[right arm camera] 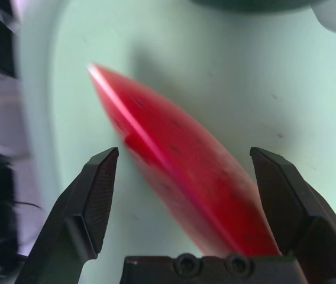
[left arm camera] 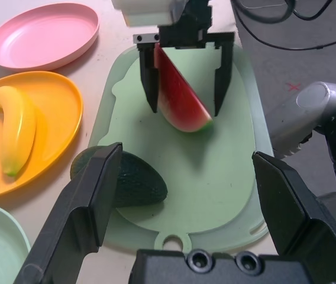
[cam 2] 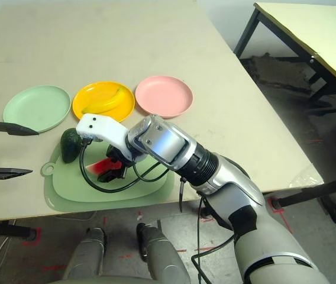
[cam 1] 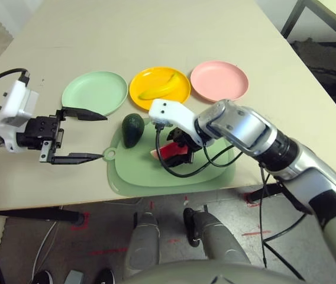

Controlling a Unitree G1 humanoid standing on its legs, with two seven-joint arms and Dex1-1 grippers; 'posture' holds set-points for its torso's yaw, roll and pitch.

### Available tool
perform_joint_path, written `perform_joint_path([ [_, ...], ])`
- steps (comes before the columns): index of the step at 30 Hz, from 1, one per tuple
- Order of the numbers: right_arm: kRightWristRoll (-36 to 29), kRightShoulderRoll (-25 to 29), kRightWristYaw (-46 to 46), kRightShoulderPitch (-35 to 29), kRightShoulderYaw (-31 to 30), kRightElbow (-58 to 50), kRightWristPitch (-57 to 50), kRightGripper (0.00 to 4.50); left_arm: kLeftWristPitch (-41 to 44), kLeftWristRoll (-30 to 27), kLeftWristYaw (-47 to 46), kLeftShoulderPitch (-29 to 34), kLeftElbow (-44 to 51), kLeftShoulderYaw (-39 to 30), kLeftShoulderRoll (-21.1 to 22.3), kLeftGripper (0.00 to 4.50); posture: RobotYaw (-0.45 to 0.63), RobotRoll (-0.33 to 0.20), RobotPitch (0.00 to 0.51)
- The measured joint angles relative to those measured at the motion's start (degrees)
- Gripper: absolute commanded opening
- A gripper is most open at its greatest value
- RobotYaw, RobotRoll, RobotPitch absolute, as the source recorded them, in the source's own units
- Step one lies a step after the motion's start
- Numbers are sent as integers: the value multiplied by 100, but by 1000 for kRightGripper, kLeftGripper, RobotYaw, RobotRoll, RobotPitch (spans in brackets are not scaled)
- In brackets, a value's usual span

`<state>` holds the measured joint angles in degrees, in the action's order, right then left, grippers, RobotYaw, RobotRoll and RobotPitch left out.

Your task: Place the fruits into color-matched plates.

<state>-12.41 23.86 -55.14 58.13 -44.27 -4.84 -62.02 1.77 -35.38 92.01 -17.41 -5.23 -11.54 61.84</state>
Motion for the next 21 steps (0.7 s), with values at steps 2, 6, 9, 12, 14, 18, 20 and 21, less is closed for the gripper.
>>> perform_joint_path([
  [2, 167, 130, -39, -56, -98, 42, 283, 4473, 0, 0, -3, 7, 29, 0, -14, 4500, 97, 0, 213],
  [6, 448, 343, -246, -80, -220, 115, 812, 4473, 3, 0, -18, 6, 66, 0, -44, 4500, 97, 0, 213],
  [9, 606, 361, -377, -80, -228, 187, 1051, 4473, 13, 0, -21, 3, 78, 0, -52, 4500, 94, 0, 212],
  [12, 731, 308, -475, -81, -227, 262, 1199, 4473, 23, 0, -22, -12, 81, 0, -52, 4500, 94, 0, 212],
  [14, 811, 254, -510, -81, -225, 307, 1242, 4305, 24, 0, -25, -26, 83, 0, -52, 4500, 99, 0, 213],
  [18, 854, 145, -590, -130, -214, 308, 1249, 3170, 25, 1, -28, -33, 83, 0, -51, 4500, 99, 0, 213],
  [20, 860, 112, -627, -174, -198, 287, 1250, 2432, 28, 1, -36, -33, 83, 0, -51, 4500, 100, 0, 214],
  [21, 872, 104, -628, -179, -174, 270, 1259, 2287, 32, 2, -40, -33, 84, 0, -51, 4500, 100, 0, 214],
])
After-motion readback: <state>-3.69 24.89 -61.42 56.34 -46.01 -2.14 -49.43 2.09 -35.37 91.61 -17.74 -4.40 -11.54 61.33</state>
